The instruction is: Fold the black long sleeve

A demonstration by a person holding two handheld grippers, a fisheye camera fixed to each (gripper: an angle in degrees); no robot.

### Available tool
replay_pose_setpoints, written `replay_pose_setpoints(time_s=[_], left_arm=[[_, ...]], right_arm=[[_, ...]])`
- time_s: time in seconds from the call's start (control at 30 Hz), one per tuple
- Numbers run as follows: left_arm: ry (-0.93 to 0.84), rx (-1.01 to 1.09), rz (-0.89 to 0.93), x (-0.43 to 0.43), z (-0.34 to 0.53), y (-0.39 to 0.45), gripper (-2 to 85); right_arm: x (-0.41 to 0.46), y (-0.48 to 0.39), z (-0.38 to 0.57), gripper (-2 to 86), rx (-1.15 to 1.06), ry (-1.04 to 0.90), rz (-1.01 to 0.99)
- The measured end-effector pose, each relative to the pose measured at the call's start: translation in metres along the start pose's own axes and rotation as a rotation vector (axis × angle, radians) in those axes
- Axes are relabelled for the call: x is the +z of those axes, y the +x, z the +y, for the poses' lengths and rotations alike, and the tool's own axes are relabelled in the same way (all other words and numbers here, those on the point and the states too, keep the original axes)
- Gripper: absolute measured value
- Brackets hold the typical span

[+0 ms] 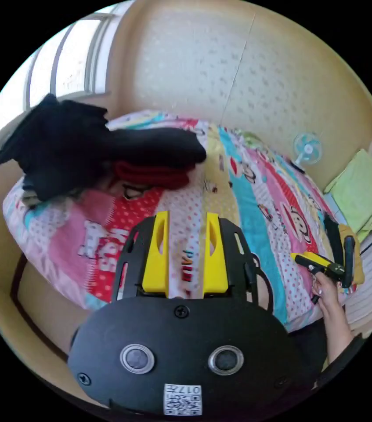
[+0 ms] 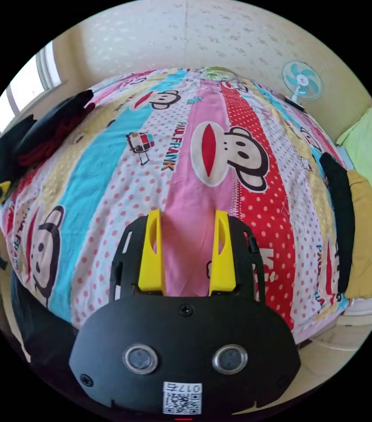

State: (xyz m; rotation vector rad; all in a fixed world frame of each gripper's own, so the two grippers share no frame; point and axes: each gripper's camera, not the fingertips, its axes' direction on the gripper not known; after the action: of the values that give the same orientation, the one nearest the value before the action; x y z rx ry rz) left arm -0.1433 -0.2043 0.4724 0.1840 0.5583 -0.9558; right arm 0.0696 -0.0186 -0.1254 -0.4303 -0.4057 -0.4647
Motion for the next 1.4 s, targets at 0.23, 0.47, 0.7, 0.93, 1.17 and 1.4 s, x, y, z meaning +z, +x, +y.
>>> replay_pose_setpoints(time_s=[0.23, 0.47, 0.7, 0.93, 1.17, 1.4], left_arm=[[0.320, -0.111, -0.315, -0.123, -0.105, -0.162, 13.5], [-0.140, -0.305, -0.202, -0.040, -0.201, -0.280, 4.3], [0.090, -0.111, 0.391, -0.141, -0.205, -0.187, 0.1], [-0.025, 0.120, 1.086, -0.151, -0.111, -0.052, 2.9], [-0.594, 0.010, 0.943, -0.047, 0.036, -0.021, 5.3], [-0.636, 0.122, 0.755, -0.055, 0.025, -0.004, 8.7]], right_arm=[[0.013, 0.027, -0.016, 16.8, 0.062, -0.046, -0.100], [0.013, 0.028, -0.023, 16.6, 0.028, -0.059, -0.038], [0.008, 0.046, -0.025, 16.1, 0.019, -0.064, -0.041], [-0.027, 0.102, -0.002, 12.5, 0.073, -0.016, -0.158], [-0.088, 0.209, 0.083, 10.4, 0.226, 0.130, -0.464], [-0.082, 0.243, 0.101, 10.6, 0.212, 0.089, -1.011]])
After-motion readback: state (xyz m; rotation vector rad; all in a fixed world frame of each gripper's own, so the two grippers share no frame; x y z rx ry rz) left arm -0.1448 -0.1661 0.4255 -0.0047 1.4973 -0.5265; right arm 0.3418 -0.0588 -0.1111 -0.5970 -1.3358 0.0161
